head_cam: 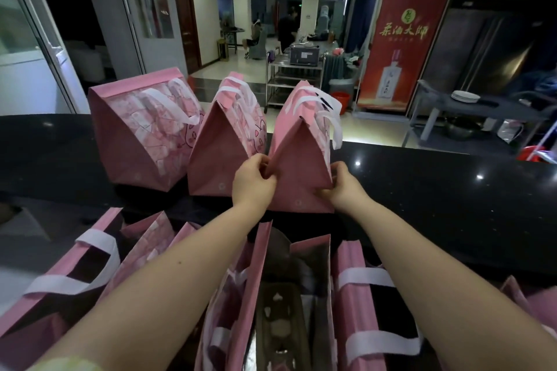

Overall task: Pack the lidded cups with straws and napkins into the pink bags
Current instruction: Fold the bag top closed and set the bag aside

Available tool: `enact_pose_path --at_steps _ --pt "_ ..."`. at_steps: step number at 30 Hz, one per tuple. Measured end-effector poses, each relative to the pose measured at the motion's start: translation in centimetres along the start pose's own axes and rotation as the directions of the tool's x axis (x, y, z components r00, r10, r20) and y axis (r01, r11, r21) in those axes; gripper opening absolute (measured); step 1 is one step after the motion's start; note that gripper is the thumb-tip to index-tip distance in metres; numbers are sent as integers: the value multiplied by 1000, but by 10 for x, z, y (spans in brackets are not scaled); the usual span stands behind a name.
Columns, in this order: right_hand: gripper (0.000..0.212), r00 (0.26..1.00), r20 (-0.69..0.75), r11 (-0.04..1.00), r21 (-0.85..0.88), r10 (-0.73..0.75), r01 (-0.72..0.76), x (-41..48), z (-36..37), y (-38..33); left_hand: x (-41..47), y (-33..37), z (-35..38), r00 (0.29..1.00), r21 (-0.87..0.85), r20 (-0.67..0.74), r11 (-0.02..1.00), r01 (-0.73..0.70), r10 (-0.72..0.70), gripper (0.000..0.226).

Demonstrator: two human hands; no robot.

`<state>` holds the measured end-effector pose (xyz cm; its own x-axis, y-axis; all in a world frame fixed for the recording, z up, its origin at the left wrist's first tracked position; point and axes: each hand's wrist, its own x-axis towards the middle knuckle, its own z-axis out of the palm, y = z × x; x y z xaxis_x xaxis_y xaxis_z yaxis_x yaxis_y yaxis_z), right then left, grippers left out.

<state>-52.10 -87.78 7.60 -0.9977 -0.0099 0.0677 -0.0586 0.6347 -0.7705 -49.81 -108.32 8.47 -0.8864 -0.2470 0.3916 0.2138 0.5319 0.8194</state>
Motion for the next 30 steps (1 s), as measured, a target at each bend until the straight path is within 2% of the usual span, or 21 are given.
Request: enact_pose_path --at_steps 2,9,12,14,18,22,27,30 --pt "51 1000 -2 997 -81 8 -8 -1 3 -1 -5 -7 -2 999 22 10 999 43 -43 16" --pt "39 998 -62 998 -66 -1 -3 -2 25 -18 1 -4 -12 996 100 -54 992 73 -68 8" --pt "39 999 -49 997 -74 11 -14 -12 24 -15 -9 -3 -16 997 55 -47 997 56 -54 21" --pt "43 999 -53 996 -87 10 -15 -21 13 -15 -17 -2 -22 998 33 -61 999 11 -9 26" --pt "44 994 -105 991 -130 -14 0 -45 -20 -25 -27 14 -35 979 87 -56 978 -191 196 25" --pt "34 983 -171 978 -207 -70 34 -82 -55 -37 -38 52 -30 907 147 162 899 -412 389 26" --pt "27 978 -201 909 -415 -58 -31 -160 -85 -18 -84 102 12 770 199 507 817 -542 387 39" --pt "32 969 -245 855 -503 -1 -126 -212 -116 1 -121 133 38 690 112 556 781 -615 464 36"
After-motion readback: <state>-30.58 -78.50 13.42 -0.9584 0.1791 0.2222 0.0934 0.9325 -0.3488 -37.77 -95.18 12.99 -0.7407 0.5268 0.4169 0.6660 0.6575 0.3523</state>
